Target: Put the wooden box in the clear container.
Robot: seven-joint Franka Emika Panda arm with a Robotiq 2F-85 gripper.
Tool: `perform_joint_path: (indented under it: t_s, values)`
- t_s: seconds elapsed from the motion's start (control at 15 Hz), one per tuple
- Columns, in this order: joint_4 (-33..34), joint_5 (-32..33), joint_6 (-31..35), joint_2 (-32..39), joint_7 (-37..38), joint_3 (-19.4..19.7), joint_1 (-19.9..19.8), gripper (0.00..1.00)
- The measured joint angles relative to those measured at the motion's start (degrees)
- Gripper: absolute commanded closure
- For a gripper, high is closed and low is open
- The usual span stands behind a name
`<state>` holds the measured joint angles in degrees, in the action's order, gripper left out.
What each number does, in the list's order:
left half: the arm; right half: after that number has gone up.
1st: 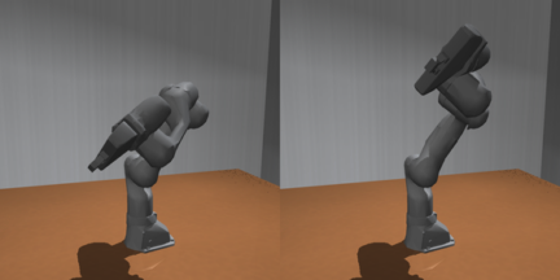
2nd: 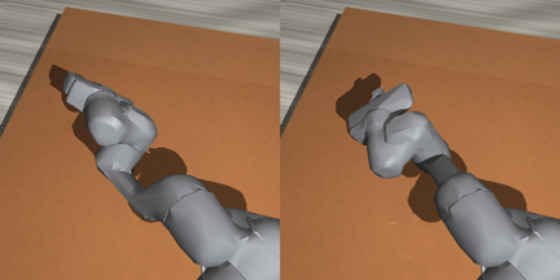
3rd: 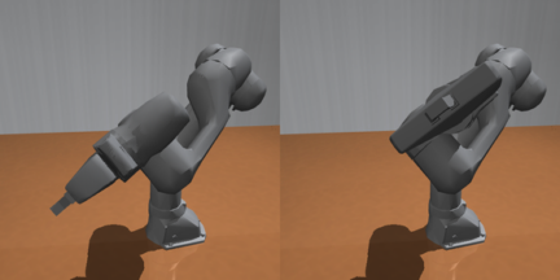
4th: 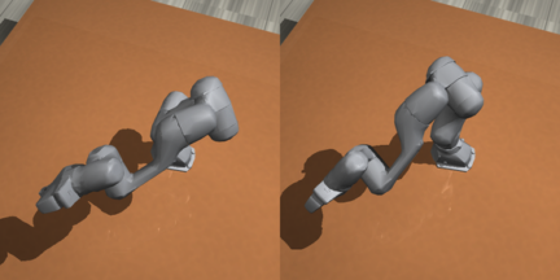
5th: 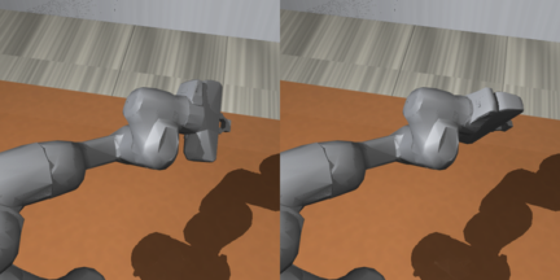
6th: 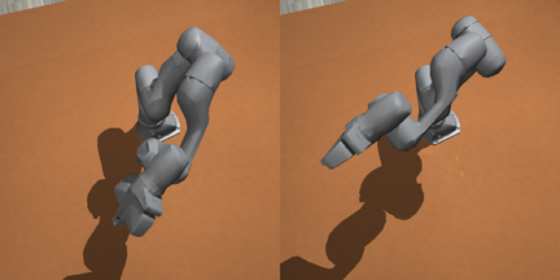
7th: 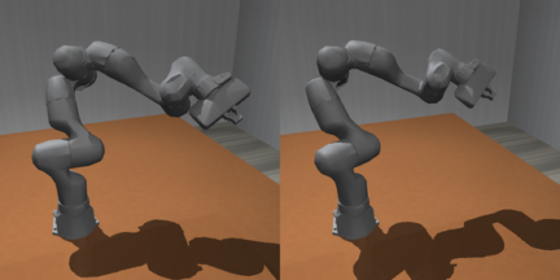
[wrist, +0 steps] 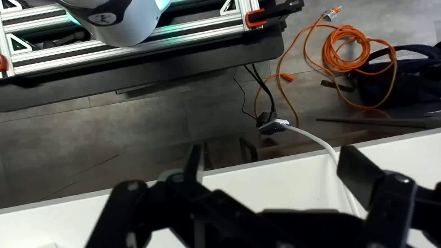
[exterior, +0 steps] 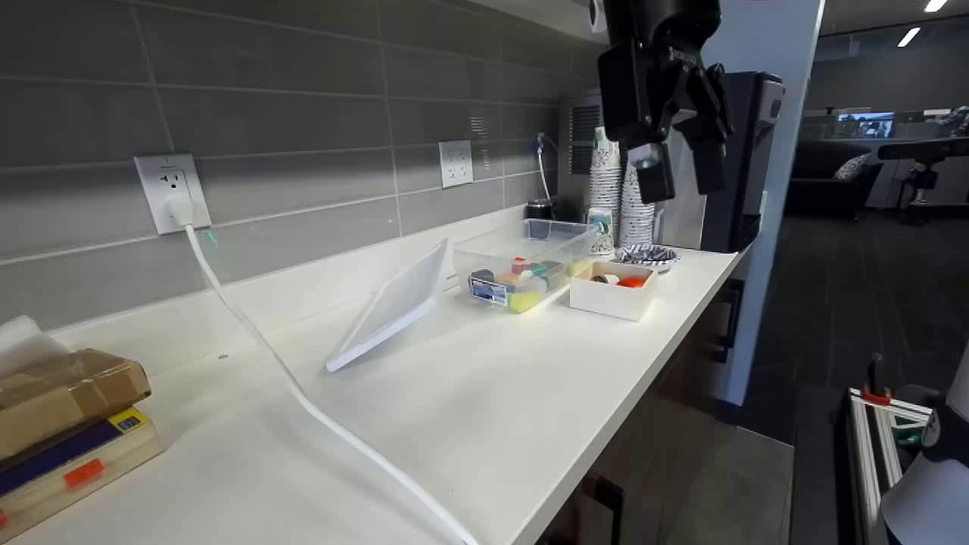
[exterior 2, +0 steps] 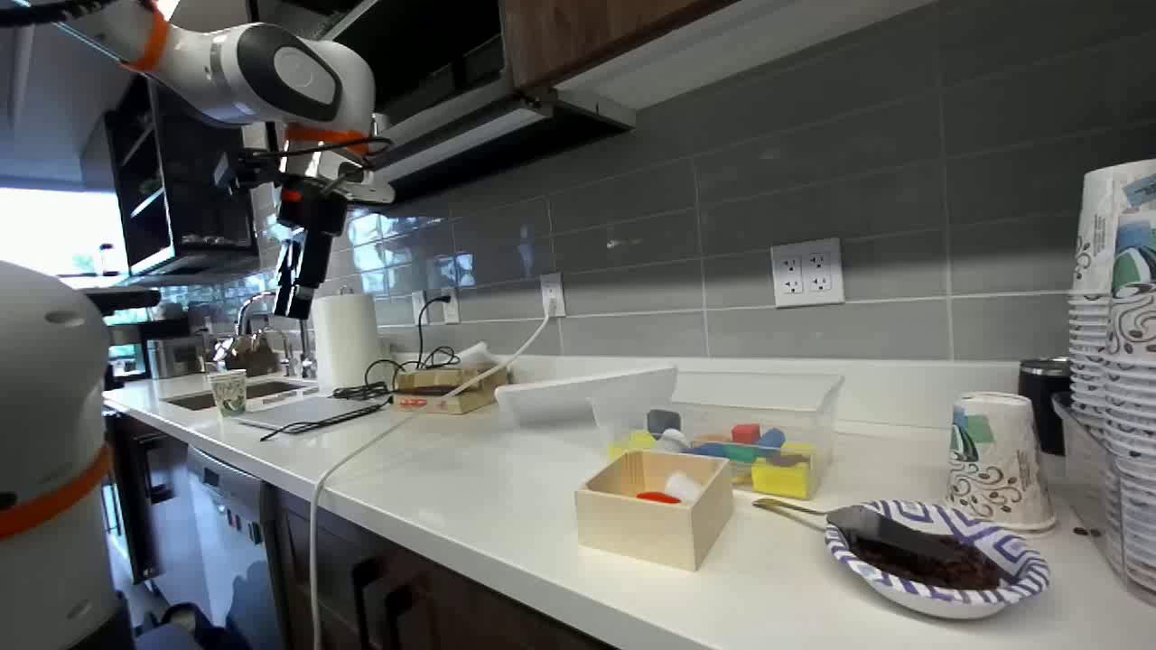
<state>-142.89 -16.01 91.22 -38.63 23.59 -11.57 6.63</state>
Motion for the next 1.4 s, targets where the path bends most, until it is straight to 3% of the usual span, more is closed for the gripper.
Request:
perform_joint_path:
  t_s: [0.6,0.93,1.4]
  values:
    - [0.1,0.0,0.0,0.0,0.0,0.0,-0.1,0.00]
    - [0.4,0.4,0.2,0.5,-0.4,0.7,-2.6,0.00]
    - [4.6,10.5,1.1,5.5,-5.7,5.9,-8.6,0.00]
